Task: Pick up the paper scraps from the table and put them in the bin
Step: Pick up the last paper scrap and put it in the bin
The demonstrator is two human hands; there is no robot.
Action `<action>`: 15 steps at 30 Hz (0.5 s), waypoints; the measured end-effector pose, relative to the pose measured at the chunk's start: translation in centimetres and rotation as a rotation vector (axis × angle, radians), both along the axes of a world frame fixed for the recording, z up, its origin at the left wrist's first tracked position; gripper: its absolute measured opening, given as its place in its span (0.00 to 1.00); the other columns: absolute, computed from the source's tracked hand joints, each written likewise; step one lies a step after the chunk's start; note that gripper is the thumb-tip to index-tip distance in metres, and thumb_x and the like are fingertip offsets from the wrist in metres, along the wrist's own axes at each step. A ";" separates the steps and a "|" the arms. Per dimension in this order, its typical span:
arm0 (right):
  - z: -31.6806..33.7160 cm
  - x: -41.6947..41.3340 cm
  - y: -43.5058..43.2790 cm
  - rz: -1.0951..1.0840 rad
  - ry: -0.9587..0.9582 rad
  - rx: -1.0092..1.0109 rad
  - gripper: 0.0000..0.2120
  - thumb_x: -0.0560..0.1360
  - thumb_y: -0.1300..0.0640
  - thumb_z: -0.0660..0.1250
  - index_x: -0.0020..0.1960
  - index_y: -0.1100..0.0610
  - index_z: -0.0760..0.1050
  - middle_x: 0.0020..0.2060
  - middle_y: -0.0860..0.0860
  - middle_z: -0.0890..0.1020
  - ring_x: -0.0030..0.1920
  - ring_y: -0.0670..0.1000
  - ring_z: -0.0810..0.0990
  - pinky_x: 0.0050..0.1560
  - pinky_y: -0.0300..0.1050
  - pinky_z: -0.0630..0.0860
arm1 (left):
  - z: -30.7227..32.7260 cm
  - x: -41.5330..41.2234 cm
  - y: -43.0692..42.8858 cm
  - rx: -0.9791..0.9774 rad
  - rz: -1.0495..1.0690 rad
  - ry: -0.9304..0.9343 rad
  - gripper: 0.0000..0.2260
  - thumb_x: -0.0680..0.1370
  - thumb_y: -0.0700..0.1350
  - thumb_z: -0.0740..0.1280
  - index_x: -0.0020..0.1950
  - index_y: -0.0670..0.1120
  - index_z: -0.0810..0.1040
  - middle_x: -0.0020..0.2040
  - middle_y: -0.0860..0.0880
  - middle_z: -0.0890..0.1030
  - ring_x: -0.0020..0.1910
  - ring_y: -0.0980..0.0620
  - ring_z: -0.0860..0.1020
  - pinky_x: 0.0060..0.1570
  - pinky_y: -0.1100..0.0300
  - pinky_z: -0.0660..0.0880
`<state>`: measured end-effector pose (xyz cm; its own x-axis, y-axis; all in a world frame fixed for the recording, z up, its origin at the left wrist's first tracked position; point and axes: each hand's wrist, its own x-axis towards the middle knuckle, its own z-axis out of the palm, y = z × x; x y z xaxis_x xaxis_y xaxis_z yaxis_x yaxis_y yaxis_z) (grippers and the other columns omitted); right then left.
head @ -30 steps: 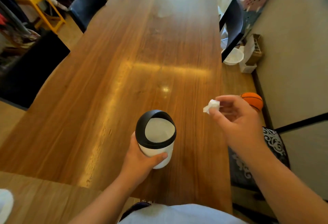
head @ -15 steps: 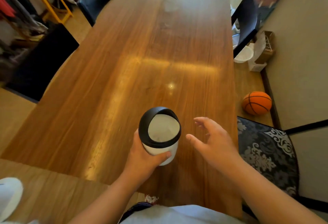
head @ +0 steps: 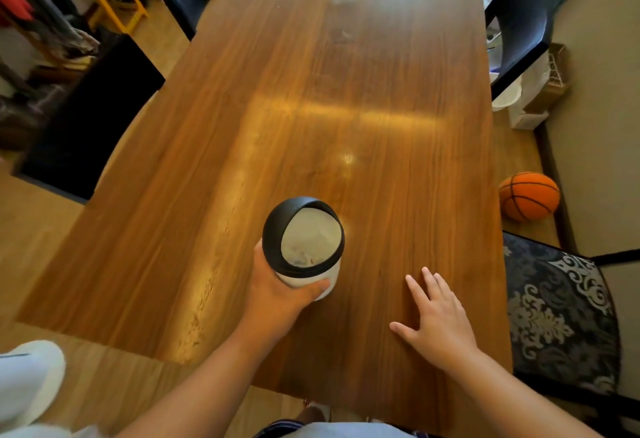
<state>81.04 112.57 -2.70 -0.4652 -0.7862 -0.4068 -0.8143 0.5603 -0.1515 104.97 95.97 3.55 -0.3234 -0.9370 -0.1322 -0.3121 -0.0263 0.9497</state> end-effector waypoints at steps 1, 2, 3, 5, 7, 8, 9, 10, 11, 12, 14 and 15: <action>-0.3 0.2 0.1 0.002 0.025 -0.003 0.46 0.67 0.24 0.56 0.78 0.42 0.47 0.80 0.48 0.47 0.79 0.53 0.43 0.75 0.54 0.49 | -0.1 -0.2 -0.5 -0.010 0.005 -0.004 0.48 0.56 0.61 0.85 0.71 0.69 0.64 0.65 0.65 0.74 0.66 0.61 0.74 0.55 0.58 0.81; -0.6 0.5 0.3 0.002 0.045 -0.007 0.46 0.67 0.23 0.53 0.79 0.42 0.46 0.80 0.48 0.46 0.79 0.53 0.42 0.75 0.54 0.46 | -0.1 -0.5 -0.9 -0.020 0.006 -0.009 0.49 0.56 0.63 0.85 0.72 0.68 0.64 0.66 0.64 0.74 0.66 0.59 0.74 0.57 0.55 0.81; -0.9 0.7 0.4 0.000 0.063 -0.012 0.46 0.67 0.22 0.49 0.79 0.43 0.45 0.80 0.49 0.46 0.79 0.52 0.41 0.75 0.53 0.45 | -0.2 -0.9 -1.3 -0.026 0.003 -0.016 0.49 0.55 0.65 0.84 0.72 0.68 0.64 0.66 0.64 0.73 0.67 0.58 0.74 0.58 0.52 0.80; -1.4 1.0 0.5 -0.011 0.086 -0.016 0.46 0.67 0.21 0.45 0.79 0.43 0.45 0.80 0.49 0.46 0.78 0.51 0.38 0.75 0.54 0.43 | -0.1 -1.6 -2.0 -0.038 -0.007 -0.036 0.48 0.54 0.68 0.82 0.70 0.72 0.63 0.65 0.67 0.72 0.67 0.59 0.73 0.59 0.51 0.80; -1.7 1.2 0.5 -0.031 0.096 -0.018 0.46 0.67 0.21 0.43 0.79 0.44 0.46 0.80 0.49 0.47 0.78 0.51 0.39 0.76 0.55 0.44 | -0.3 -2.4 -2.8 -0.052 -0.014 -0.033 0.46 0.55 0.66 0.83 0.67 0.73 0.63 0.63 0.68 0.72 0.65 0.62 0.74 0.57 0.54 0.80; -1.8 1.3 0.4 -0.041 0.101 -0.019 0.46 0.67 0.21 0.43 0.79 0.44 0.48 0.80 0.49 0.48 0.78 0.51 0.39 0.76 0.55 0.44 | -0.4 -2.7 -3.2 -0.047 -0.020 -0.029 0.46 0.56 0.63 0.85 0.68 0.73 0.64 0.64 0.68 0.73 0.64 0.63 0.74 0.57 0.54 0.80; -1.8 1.4 0.4 -0.048 0.105 -0.019 0.46 0.67 0.21 0.43 0.79 0.44 0.48 0.80 0.49 0.48 0.78 0.51 0.39 0.76 0.55 0.44 | -0.6 -3.1 -3.5 -0.038 -0.029 -0.031 0.46 0.56 0.61 0.85 0.68 0.71 0.65 0.64 0.67 0.74 0.64 0.63 0.75 0.58 0.54 0.80; -1.8 1.5 0.3 -0.053 0.106 -0.020 0.46 0.67 0.21 0.42 0.79 0.44 0.48 0.80 0.49 0.48 0.78 0.51 0.39 0.76 0.55 0.43 | -0.9 -3.4 -3.8 -0.033 -0.037 -0.035 0.47 0.57 0.58 0.86 0.69 0.69 0.65 0.64 0.66 0.75 0.64 0.63 0.75 0.58 0.53 0.80; -1.8 1.5 0.3 -0.058 0.102 -0.024 0.47 0.66 0.21 0.42 0.79 0.44 0.49 0.80 0.49 0.48 0.78 0.51 0.39 0.76 0.55 0.43 | -1.2 -3.6 -4.1 -0.031 -0.046 -0.041 0.48 0.57 0.57 0.86 0.71 0.66 0.65 0.65 0.64 0.75 0.65 0.62 0.75 0.60 0.52 0.80; -1.7 1.6 0.2 -0.065 0.096 -0.029 0.47 0.66 0.21 0.41 0.79 0.44 0.49 0.80 0.49 0.48 0.79 0.51 0.40 0.76 0.55 0.42 | -1.4 -3.9 -4.4 -0.031 -0.055 -0.050 0.49 0.57 0.56 0.87 0.73 0.63 0.65 0.66 0.63 0.75 0.66 0.61 0.75 0.61 0.50 0.79; -1.6 1.6 0.1 -0.076 0.083 -0.034 0.46 0.67 0.21 0.42 0.79 0.44 0.49 0.80 0.48 0.48 0.79 0.51 0.40 0.76 0.54 0.42 | -2.0 -4.3 -4.9 -0.035 -0.072 -0.062 0.50 0.58 0.55 0.87 0.75 0.60 0.65 0.68 0.61 0.74 0.67 0.59 0.74 0.62 0.49 0.78; -1.5 1.7 0.1 -0.081 0.078 -0.033 0.46 0.67 0.21 0.43 0.79 0.44 0.49 0.80 0.48 0.47 0.79 0.51 0.40 0.77 0.54 0.42 | -2.3 -4.5 -5.1 -0.037 -0.081 -0.069 0.51 0.58 0.55 0.87 0.75 0.59 0.64 0.68 0.61 0.74 0.68 0.59 0.73 0.63 0.50 0.77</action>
